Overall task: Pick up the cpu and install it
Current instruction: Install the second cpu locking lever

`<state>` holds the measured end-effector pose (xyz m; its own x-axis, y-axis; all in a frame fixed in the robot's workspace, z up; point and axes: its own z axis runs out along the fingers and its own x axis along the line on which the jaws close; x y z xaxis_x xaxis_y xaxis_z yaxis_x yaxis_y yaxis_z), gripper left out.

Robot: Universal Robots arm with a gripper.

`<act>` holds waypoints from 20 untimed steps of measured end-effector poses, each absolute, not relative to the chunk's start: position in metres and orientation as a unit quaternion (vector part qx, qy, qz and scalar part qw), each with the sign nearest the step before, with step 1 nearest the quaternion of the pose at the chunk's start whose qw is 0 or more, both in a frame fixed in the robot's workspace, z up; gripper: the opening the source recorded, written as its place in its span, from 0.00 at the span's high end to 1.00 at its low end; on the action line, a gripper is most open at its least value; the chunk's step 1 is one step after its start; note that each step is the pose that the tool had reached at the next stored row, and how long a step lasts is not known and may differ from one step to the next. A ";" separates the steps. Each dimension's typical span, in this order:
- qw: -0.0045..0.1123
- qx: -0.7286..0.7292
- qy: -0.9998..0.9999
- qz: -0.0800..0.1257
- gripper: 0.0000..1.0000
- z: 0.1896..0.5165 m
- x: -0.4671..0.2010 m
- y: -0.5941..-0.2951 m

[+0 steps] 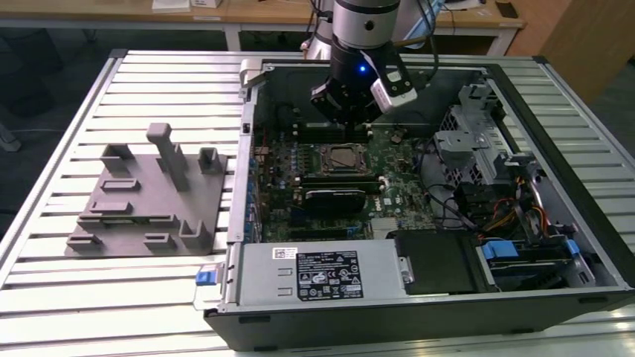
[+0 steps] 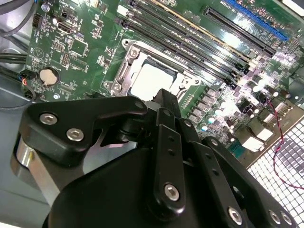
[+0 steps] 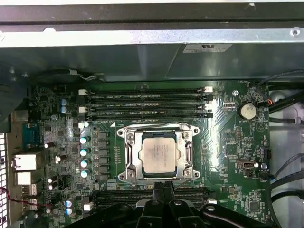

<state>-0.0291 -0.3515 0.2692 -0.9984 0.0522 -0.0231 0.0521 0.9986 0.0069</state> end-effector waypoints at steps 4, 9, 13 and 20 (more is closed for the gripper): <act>0.012 0.026 1.000 0.003 0.89 0.269 -0.029 -0.356; 0.012 0.026 1.000 0.003 0.89 0.269 -0.029 -0.359; 0.012 0.026 1.000 0.006 0.89 0.267 -0.029 -0.361; 0.012 0.026 1.000 0.006 0.89 0.262 -0.029 -0.362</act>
